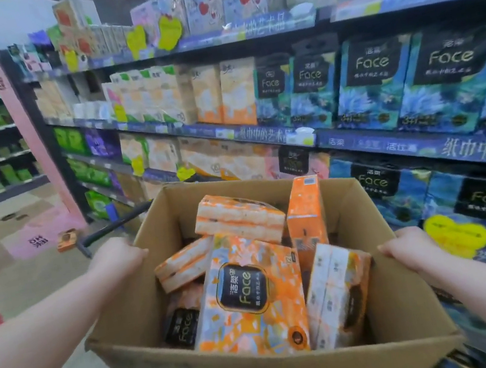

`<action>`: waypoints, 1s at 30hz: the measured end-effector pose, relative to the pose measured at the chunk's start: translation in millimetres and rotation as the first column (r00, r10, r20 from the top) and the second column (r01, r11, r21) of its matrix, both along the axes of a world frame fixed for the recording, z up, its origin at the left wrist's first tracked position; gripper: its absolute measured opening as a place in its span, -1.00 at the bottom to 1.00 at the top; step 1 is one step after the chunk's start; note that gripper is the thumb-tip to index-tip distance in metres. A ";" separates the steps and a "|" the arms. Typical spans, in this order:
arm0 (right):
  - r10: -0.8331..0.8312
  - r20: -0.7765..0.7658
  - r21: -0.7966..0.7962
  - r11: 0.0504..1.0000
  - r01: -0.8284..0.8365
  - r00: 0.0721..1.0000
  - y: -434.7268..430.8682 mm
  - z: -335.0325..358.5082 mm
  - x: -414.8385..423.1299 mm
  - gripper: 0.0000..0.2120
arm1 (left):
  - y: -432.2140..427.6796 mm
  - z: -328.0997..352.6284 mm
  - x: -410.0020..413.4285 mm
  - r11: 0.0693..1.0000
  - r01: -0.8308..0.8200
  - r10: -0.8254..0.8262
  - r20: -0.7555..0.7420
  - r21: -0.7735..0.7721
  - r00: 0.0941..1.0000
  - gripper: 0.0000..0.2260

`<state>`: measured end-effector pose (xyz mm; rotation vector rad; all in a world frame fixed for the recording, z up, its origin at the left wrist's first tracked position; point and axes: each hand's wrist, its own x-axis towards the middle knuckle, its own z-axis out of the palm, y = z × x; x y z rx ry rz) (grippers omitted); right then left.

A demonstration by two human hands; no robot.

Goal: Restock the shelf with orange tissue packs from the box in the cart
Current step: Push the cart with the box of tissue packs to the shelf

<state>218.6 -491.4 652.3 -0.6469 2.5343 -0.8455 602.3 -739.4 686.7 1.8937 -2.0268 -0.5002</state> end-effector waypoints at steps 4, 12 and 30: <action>-0.105 -0.008 0.000 0.994 0.105 0.994 -21.6 -9.5 -4.3 -0.87 | -54.6 -5.8 -39.5 0.995 0.100 -0.100 0.029 0.006 0.995 -0.77; -0.381 0.048 0.000 0.924 0.382 0.923 -74.2 -38.4 34.5 -0.79 | -200.4 -37.7 -104.3 0.940 0.341 -0.342 0.046 0.017 0.939 -0.73; -0.644 0.221 0.153 0.764 0.626 0.732 -143.1 -158.5 95.8 -0.84 | -292.0 -184.3 -134.1 0.802 0.511 -0.547 0.037 0.310 0.836 -0.79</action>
